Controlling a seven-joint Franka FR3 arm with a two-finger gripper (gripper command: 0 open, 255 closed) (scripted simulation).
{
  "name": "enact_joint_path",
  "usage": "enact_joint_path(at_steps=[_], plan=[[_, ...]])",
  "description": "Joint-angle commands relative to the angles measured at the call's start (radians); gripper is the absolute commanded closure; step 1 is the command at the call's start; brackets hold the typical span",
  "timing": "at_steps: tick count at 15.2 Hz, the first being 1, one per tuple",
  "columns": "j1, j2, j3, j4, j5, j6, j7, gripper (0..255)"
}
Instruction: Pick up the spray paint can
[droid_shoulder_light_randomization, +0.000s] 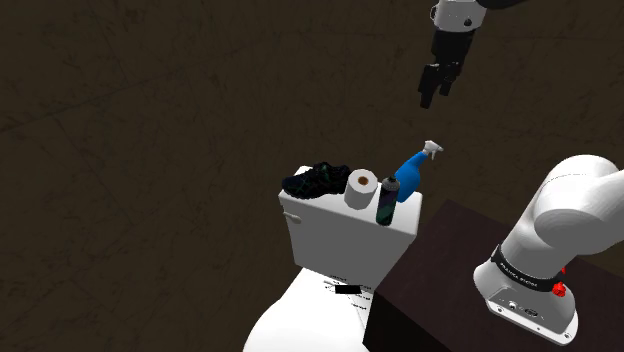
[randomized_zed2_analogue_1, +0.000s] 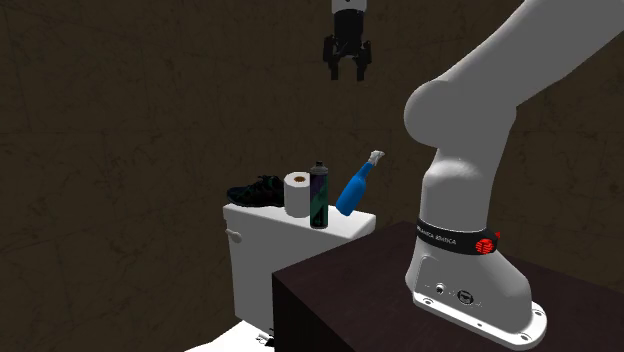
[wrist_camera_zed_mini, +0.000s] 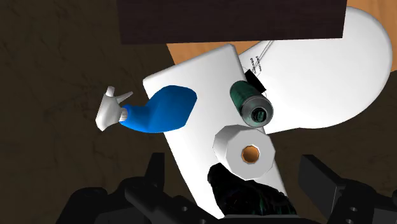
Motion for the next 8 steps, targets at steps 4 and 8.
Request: enact_joint_path(at_steps=[4, 8], plan=[[0.007, 0.049, -0.012, -0.055, 0.032, 0.069, 0.012, 0], [0.020, 0.129, -0.026, -0.118, 0.078, 0.165, 0.022, 0]])
